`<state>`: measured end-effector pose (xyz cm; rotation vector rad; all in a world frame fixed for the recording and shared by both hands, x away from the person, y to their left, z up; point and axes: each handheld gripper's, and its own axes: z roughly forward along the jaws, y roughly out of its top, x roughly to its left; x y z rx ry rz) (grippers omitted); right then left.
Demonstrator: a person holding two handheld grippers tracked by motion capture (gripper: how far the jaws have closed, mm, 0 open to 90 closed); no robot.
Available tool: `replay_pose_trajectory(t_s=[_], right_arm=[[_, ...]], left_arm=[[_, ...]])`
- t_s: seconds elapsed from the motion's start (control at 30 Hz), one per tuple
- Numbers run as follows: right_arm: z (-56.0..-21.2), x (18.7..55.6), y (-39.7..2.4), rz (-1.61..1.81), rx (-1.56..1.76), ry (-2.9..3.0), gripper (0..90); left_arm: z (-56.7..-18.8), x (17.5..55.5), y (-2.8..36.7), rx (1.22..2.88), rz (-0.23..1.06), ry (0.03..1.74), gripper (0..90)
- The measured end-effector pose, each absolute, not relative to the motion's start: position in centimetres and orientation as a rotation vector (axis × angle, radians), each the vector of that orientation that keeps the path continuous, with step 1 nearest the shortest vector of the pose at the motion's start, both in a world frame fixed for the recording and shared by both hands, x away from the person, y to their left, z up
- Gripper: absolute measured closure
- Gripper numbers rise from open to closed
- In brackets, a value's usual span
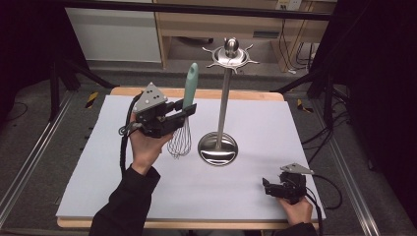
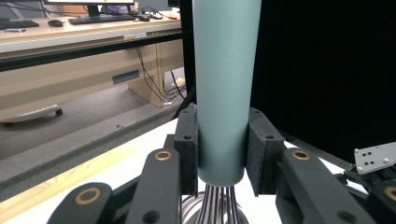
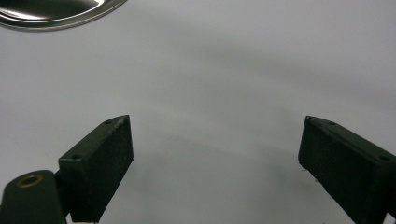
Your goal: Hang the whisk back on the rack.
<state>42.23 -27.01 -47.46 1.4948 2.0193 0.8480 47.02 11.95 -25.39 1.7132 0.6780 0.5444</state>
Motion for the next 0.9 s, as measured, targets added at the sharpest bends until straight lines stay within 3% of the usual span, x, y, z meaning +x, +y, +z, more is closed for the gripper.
replay_pose_trajectory(t_s=[0.9], right_arm=[[-47.4,42.2,-27.0,0.862,1.501,2.017,10.6]], left_arm=[[-24.4,48.4,9.9,1.784,0.551,0.691,68.3]])
